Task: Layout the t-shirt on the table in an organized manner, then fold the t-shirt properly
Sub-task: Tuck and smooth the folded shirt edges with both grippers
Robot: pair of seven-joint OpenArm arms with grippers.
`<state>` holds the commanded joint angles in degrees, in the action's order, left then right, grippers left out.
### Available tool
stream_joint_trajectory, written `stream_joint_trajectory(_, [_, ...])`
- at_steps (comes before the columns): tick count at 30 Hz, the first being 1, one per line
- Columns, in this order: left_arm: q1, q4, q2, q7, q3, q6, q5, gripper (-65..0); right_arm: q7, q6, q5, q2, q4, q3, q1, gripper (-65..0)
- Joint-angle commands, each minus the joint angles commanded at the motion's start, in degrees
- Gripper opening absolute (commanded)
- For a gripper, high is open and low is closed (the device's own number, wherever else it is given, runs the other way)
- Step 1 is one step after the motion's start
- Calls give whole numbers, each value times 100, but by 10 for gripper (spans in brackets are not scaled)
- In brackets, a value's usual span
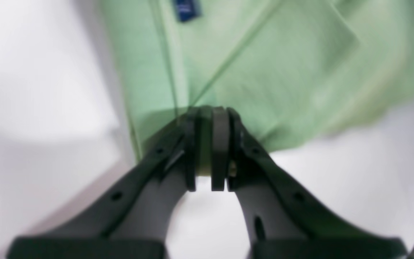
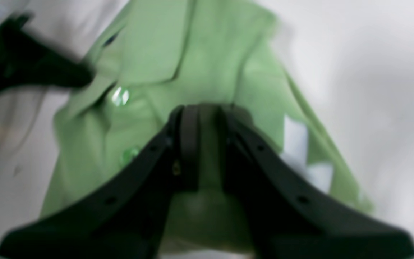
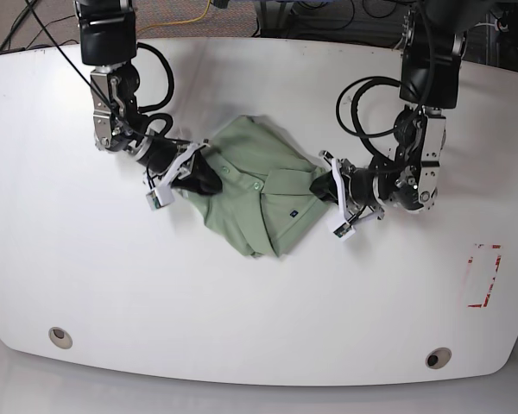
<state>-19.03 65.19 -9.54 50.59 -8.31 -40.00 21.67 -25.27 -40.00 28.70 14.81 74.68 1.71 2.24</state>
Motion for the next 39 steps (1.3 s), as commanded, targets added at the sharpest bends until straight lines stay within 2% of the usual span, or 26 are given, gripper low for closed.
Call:
stream_joint_trajectory(2, [-176, -237, 53, -149, -18, 0, 9, -607, -44, 48, 0, -18, 290, 9, 273, -556])
stream_joint_trajectory(5, [-440, -492, 273, -316, -229, 0, 9, -607, -44, 242, 0, -70, 668, 26, 659, -556])
stream_joint_trajectory(9, [-677, -695, 343, -607, -510, 0, 9, -607, -62, 365, 0, -264, 1187, 0, 905, -556])
stream_joint_trajectory(13, [-782, -580, 466, -659, -624, 0, 44, -607, -404, 532, 0, -246, 1934, 0, 932, -556])
stream_joint_trajectory(17, [-712, -123, 475, -651, -651, 0, 44, -608, -774, 549, 0, -229, 2505, -105, 862, -556])
stream_joint_trajectory(21, [-220, 738, 642, -642, -624, 0, 44, -608, -1222, 549, 0, -211, 2831, -387, 791, -556])
stream_joint_trajectory(27, [484, 1670, 624, -642, -651, 0, 18, -608, -1327, 505, -9, -202, 2541, -677, 624, -552])
stream_joint_trajectory(30, [888, 1978, 624, -642, -651, 0, 0, -608, -1248, 497, -9, -62, 2110, -659, 492, -553])
stream_joint_trajectory(35, [1301, 2127, 615, -642, -633, 0, 0, -608, -853, 497, -9, -18, 1354, -633, 378, -553])
stream_joint_trajectory(39, [1486, 2136, 466, -642, -624, 0, 0, -608, -695, 497, 0, -26, 976, -624, 220, -553])
